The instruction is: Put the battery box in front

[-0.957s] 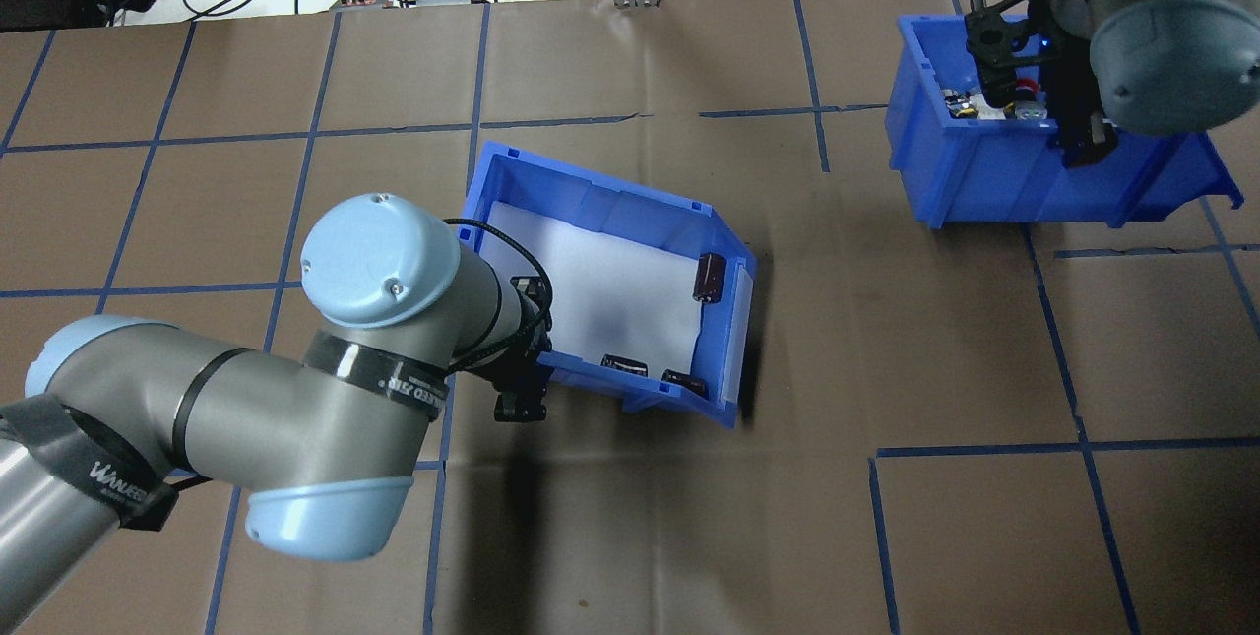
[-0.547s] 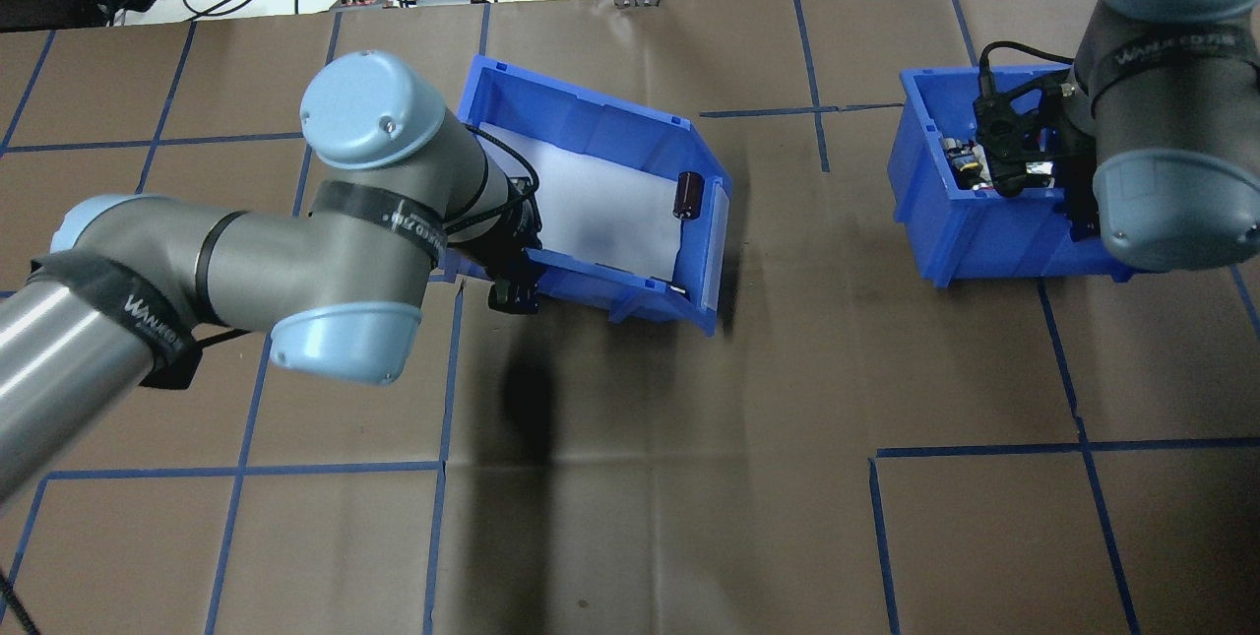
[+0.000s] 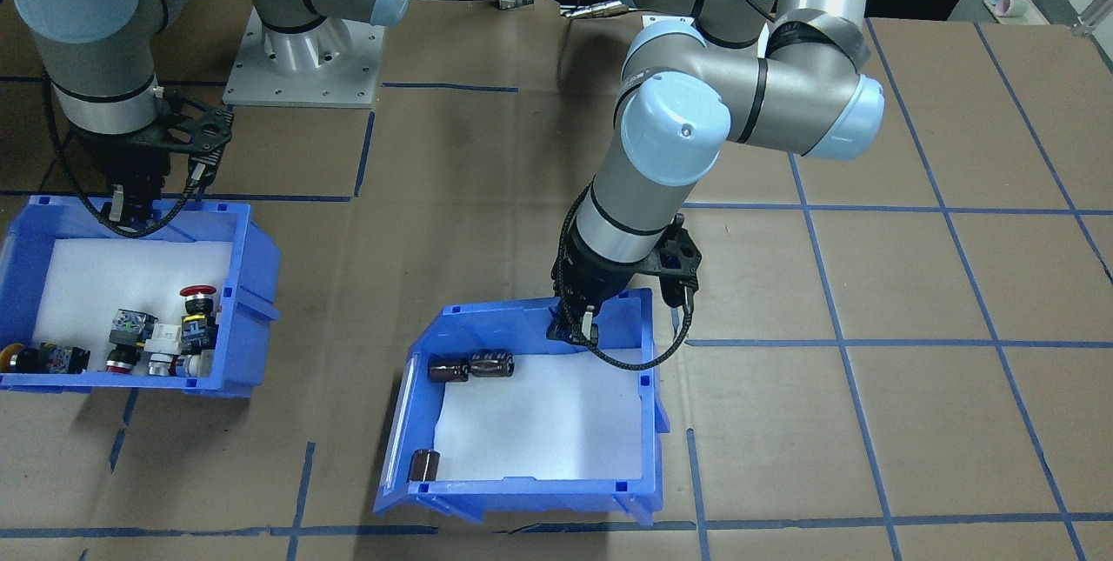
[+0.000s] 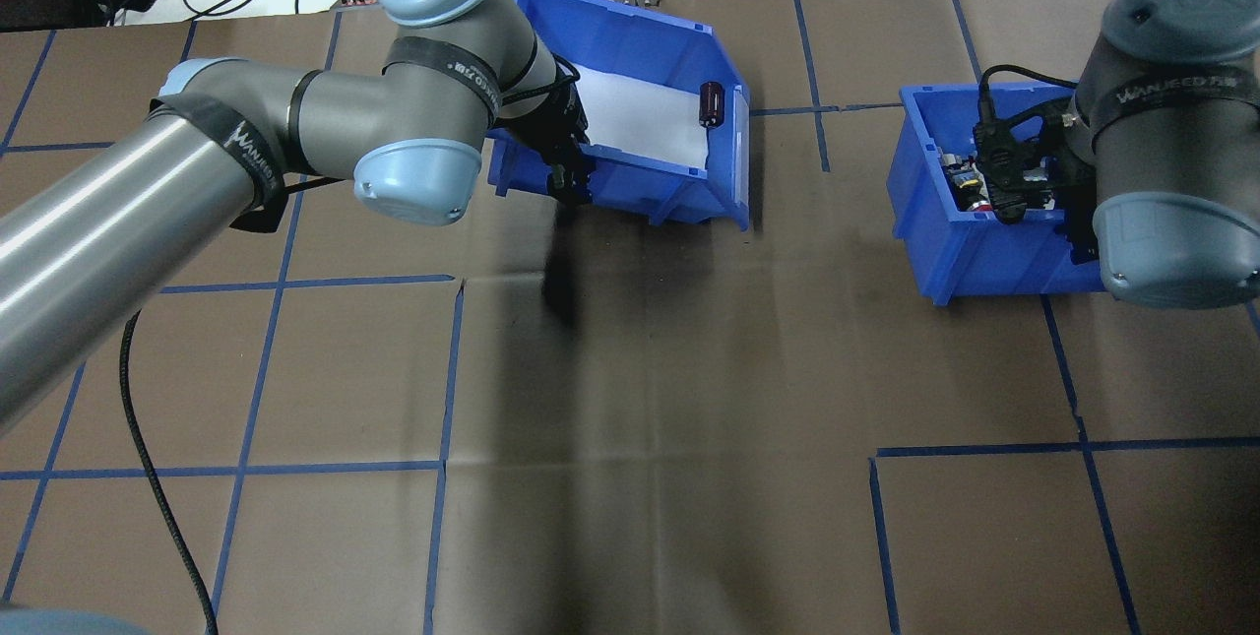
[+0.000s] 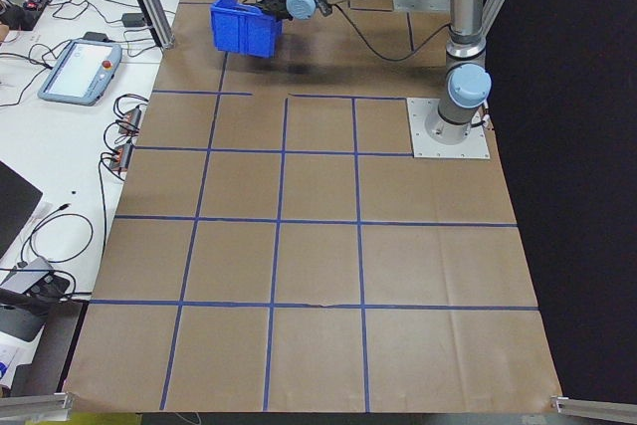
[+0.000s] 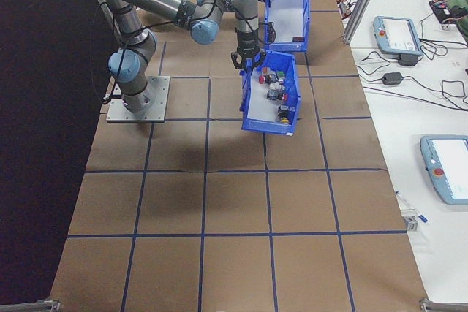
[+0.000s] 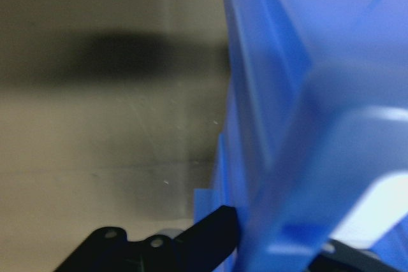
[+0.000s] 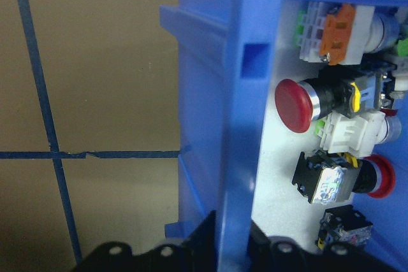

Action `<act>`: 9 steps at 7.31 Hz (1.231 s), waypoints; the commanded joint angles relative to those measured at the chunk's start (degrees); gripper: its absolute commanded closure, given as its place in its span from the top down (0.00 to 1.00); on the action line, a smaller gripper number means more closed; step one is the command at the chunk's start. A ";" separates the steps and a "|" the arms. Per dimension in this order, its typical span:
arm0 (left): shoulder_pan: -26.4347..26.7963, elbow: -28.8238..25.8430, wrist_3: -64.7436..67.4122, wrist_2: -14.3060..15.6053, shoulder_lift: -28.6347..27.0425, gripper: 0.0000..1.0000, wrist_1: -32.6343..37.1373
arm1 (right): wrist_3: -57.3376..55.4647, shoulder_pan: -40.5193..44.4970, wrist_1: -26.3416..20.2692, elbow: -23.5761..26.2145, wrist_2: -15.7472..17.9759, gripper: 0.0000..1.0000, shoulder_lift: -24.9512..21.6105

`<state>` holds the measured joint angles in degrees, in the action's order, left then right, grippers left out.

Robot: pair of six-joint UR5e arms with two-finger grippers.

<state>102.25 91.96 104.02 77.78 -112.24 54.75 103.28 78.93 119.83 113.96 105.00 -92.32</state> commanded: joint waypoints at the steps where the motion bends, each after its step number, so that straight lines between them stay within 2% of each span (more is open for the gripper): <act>1: 1.37 -4.51 4.33 -2.36 -5.17 0.00 0.45 | -0.01 0.00 -0.04 1.26 0.03 0.00 -1.01; 4: 1.38 -4.07 4.53 -2.46 -5.80 0.06 0.45 | -0.44 0.35 -0.04 4.24 0.03 0.00 -4.34; 5: 1.03 -4.68 3.83 -2.03 -6.23 0.33 0.01 | -0.79 0.61 -0.30 6.43 0.03 0.00 -6.45; 7: 0.94 -4.95 3.65 -1.50 -6.59 0.99 -0.60 | -1.93 2.01 -0.39 11.70 -1.54 0.00 -10.84; 9: 0.76 -4.95 3.39 0.34 -5.01 0.99 0.27 | -9.01 7.69 -1.09 13.65 -1.90 0.00 -13.06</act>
<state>103.15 87.08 107.63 77.06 -118.08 54.43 99.12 82.87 119.16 126.23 103.32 -104.11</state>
